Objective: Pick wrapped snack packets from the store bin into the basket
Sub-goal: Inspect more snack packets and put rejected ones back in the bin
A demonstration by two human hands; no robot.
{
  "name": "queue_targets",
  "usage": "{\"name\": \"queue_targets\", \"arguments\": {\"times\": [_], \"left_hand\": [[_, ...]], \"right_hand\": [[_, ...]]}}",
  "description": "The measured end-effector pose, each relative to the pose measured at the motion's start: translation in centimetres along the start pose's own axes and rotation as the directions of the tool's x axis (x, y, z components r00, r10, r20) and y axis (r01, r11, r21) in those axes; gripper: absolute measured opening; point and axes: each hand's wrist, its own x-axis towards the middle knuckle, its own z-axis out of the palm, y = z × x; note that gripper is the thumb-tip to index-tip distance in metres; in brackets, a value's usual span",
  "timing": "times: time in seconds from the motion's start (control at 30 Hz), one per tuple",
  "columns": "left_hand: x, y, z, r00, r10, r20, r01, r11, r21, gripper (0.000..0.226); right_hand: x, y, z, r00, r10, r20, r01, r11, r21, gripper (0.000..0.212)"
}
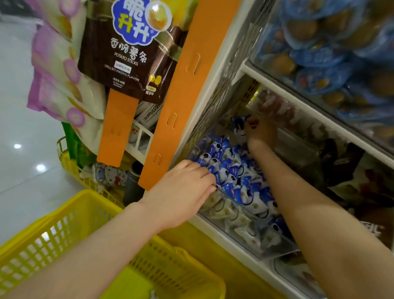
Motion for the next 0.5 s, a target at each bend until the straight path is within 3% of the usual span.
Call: {"name": "queue_targets", "arguments": {"times": [0.13, 0.27, 0.3, 0.37, 0.43, 0.5], "left_hand": [[-0.7, 1.4, -0.6, 0.998, -0.068, 0.015, 0.069, 0.993, -0.100, 0.031], [-2.5, 3.4, -1.7, 0.969, -0.248, 0.018, 0.234, 0.886, -0.399, 0.034], [-3.0, 3.9, -2.0, 0.944, -0.329, 0.022, 0.292, 0.804, -0.519, 0.034], [-4.0, 4.7, -2.3, 0.860, -0.502, 0.096, 0.396, 0.536, -0.746, 0.032], [-4.8, 5.3, -2.5, 0.775, -0.596, 0.212, 0.443, 0.273, -0.854, 0.031], [-5.4, 5.4, -2.4, 0.726, -0.634, 0.267, 0.433, 0.121, -0.893, 0.032]], "right_hand": [[-3.2, -1.3, -3.2, 0.996, -0.058, -0.073, 0.071, 0.980, 0.184, 0.020], [-8.9, -2.2, -6.3, 0.992, -0.108, -0.058, 0.122, 0.914, 0.386, 0.006], [-10.6, -2.2, -7.0, 0.994, -0.103, -0.025, 0.103, 0.882, 0.460, 0.002], [-14.0, -2.1, -8.1, 0.990, -0.131, 0.051, 0.081, 0.828, 0.556, 0.004], [-17.2, -1.7, -8.9, 0.968, -0.203, 0.150, 0.072, 0.793, 0.606, 0.006], [-20.1, -1.3, -9.4, 0.928, -0.273, 0.254, 0.049, 0.765, 0.642, 0.012]]}}
